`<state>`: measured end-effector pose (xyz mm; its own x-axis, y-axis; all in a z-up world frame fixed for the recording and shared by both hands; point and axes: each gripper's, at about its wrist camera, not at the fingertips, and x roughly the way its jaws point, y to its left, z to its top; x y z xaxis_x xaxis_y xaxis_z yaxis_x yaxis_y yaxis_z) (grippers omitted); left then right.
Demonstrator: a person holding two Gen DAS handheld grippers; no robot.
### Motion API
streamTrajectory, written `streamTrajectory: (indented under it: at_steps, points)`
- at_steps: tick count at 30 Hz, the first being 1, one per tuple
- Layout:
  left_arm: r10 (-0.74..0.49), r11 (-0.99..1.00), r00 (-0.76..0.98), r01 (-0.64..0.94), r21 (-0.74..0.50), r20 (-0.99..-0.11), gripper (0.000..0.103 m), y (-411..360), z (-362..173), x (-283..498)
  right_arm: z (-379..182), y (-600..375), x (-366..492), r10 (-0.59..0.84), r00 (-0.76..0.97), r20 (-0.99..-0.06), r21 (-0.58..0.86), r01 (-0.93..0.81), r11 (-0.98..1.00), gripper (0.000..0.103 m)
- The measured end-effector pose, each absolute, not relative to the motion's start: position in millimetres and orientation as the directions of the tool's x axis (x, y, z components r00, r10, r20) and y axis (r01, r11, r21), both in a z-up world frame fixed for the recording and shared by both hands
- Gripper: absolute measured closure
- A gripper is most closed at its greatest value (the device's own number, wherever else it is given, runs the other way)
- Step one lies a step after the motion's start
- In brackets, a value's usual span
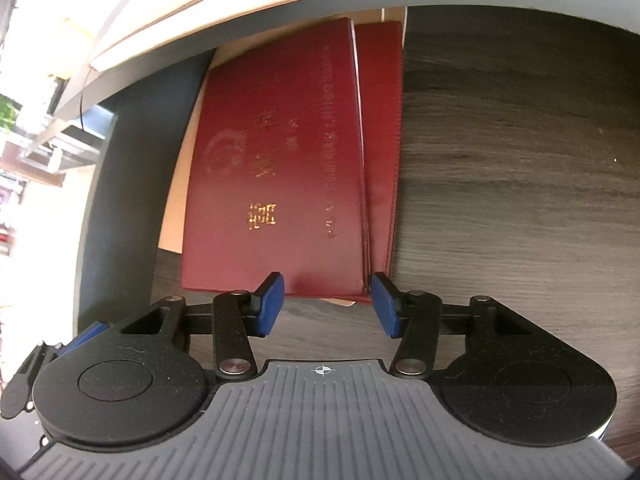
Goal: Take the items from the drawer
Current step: 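Move the right gripper into the drawer toward the red booklets, then close the right gripper on the edge of the top red booklet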
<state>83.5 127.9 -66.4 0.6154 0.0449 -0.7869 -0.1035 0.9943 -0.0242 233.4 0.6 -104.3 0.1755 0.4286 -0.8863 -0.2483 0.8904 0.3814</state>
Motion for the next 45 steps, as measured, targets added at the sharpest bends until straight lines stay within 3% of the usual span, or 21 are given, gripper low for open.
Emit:
streamTrajectory:
  at_steps: [3, 5, 7, 8, 9, 13, 21, 31, 45]
  points:
    - [0.047, 0.995, 0.617, -0.102, -0.020, -0.786, 0.010, 127, -67, 83, -105, 6, 235, 0.429, 0.167, -0.888, 0.385, -0.243, 0.890, 0.040]
    - [0.047, 0.995, 0.618, -0.101, -0.020, -0.785, 0.010, 127, -67, 83, -102, 7, 235, 0.448, 0.174, -0.877, 0.402, -0.243, 0.883, 0.040]
    - [0.046, 0.995, 0.619, -0.100, -0.021, -0.784, 0.010, 127, -67, 83, -102, 9, 236, 0.492, 0.163, -0.855, 0.449, -0.240, 0.861, 0.051]
    - [0.045, 0.995, 0.619, -0.099, -0.022, -0.784, 0.010, 127, -67, 83, -103, 11, 236, 0.519, 0.151, -0.842, 0.479, -0.236, 0.846, 0.062]
    - [0.043, 0.995, 0.619, -0.099, -0.023, -0.784, 0.010, 127, -67, 83, -104, 13, 236, 0.543, 0.140, -0.828, 0.506, -0.231, 0.831, 0.065]
    - [0.041, 0.995, 0.619, -0.098, -0.026, -0.784, 0.010, 127, -67, 82, -104, 27, 239, 0.572, 0.139, -0.808, 0.534, -0.235, 0.812, 0.065]
    - [0.033, 0.995, 0.621, -0.091, -0.030, -0.783, 0.010, 128, -66, 82, -110, 22, 240, 0.575, 0.045, -0.817, 0.559, -0.179, 0.809, 0.054]
    - [0.030, 0.995, 0.617, -0.093, -0.036, -0.787, 0.010, 129, -66, 84, -130, 19, 238, 0.603, -0.046, -0.796, 0.605, -0.041, 0.795, 0.055]
    - [0.019, 0.994, 0.619, -0.093, -0.050, -0.785, 0.010, 131, -66, 85, -125, 6, 236, 0.697, 0.106, -0.709, 0.705, 0.068, 0.706, 0.056]
